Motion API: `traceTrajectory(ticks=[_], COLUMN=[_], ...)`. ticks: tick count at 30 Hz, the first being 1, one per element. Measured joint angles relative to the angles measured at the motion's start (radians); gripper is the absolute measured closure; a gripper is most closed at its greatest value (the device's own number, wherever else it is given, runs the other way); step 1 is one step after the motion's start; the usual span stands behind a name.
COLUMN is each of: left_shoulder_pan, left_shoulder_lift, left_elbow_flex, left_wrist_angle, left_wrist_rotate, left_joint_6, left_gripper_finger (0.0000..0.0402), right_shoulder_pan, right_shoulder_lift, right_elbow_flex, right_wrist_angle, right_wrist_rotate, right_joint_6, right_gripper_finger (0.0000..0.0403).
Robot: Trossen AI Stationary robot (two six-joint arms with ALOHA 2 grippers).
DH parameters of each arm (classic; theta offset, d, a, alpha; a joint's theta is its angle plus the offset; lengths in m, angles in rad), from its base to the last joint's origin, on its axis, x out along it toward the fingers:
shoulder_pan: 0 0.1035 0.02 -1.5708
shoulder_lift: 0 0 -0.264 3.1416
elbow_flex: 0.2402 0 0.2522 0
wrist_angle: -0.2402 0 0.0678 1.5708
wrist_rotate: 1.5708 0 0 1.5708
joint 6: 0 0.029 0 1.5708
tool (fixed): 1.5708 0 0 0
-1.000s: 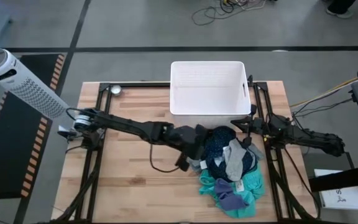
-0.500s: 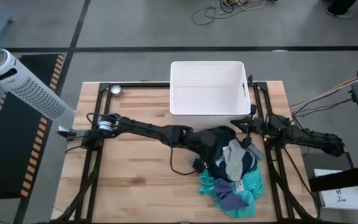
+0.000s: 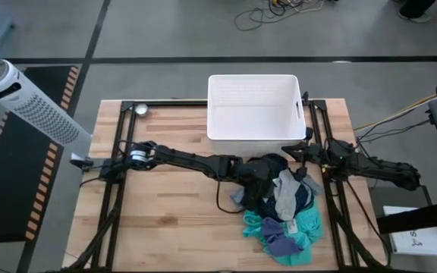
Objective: Sort clothes
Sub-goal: Put the top gray sock into the laundry bin
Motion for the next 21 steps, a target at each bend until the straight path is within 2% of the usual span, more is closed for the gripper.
traceTrajectory(ticks=[8,14,21], left_shoulder_pan=[0.003,0.003,0.004], left_shoulder_lift=[0.0,-0.022,-0.075], left_elbow_flex=[0.0,-0.001,0.061], left_wrist_angle=[0.046,0.023,-0.11], left_wrist_rotate=[-0.001,-0.103,-0.12], left_joint_6=[-0.006,-0.006,-0.047], left_gripper_finger=[0.0388,0.0399,0.0401], right_shoulder_pan=[0.0,0.0,0.0], right_shoulder_lift=[0.0,0.0,0.0], right_elbow_flex=[0.0,0.0,0.0], right_wrist_angle=[0.0,0.0,0.002], right_wrist_rotate=[0.0,0.0,0.001], right_joint_6=[-0.001,0.0,-0.002], right_gripper_finger=[0.0403,0.0403,0.0403])
